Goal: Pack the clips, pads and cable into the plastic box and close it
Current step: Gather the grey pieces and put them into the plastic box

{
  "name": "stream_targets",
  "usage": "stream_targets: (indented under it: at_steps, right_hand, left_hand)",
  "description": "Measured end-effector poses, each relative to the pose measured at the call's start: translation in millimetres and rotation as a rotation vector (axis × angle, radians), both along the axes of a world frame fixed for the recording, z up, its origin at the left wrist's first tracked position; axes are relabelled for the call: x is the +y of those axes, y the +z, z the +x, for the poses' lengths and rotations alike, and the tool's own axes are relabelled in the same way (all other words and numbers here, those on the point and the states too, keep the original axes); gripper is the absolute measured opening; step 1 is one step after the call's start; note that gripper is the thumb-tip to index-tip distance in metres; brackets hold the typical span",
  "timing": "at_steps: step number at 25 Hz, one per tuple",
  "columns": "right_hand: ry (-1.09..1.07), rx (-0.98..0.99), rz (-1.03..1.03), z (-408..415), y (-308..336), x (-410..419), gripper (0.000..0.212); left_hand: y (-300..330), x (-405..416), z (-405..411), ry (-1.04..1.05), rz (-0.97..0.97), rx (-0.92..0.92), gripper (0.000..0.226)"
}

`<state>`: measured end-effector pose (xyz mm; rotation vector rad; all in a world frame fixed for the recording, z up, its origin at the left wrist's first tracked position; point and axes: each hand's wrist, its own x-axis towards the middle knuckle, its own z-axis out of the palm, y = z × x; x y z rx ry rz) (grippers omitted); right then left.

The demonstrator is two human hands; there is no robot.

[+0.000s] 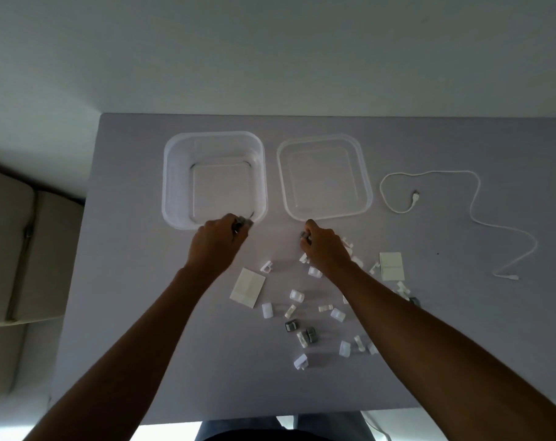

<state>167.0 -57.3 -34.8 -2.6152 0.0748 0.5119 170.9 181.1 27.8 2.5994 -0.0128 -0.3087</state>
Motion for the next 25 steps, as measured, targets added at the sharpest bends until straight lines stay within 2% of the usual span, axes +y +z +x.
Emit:
stream_targets:
  at_steps: [7, 10, 16, 21, 25]
  right_hand:
    - [-0.064, -0.037, 0.003, 8.0, 1.2, -13.7, 0.018]
    - [-0.076, -0.031, -0.019, 5.6, -1.1, -13.3, 0.018]
    - [-0.06, -0.027, -0.096, -2.4, -6.7, -6.3, 0.021]
    - [-0.03, 0.054, -0.116, -5.0, -9.8, 1.3, 0.029]
    - [-0.008, 0.046, -0.105, -1.0, -6.5, 3.8, 0.014]
  left_hand:
    - [-3.3, 44.4, 57.7, 0.069, 0.089, 0.026, 0.042]
    - [-18.9, 40.3, 65.7, -0.073, 0.195, 0.068, 0.04]
    - [-29.6, 15.4, 54.4, -0.38, 0.206, 0.106, 0.034]
    - [-33.9, 7.4, 21.3, -0.426, 0.163, 0.186, 0.036]
    - [-36.4, 10.2, 1.5, -0.417, 0.128, 0.273, 0.036]
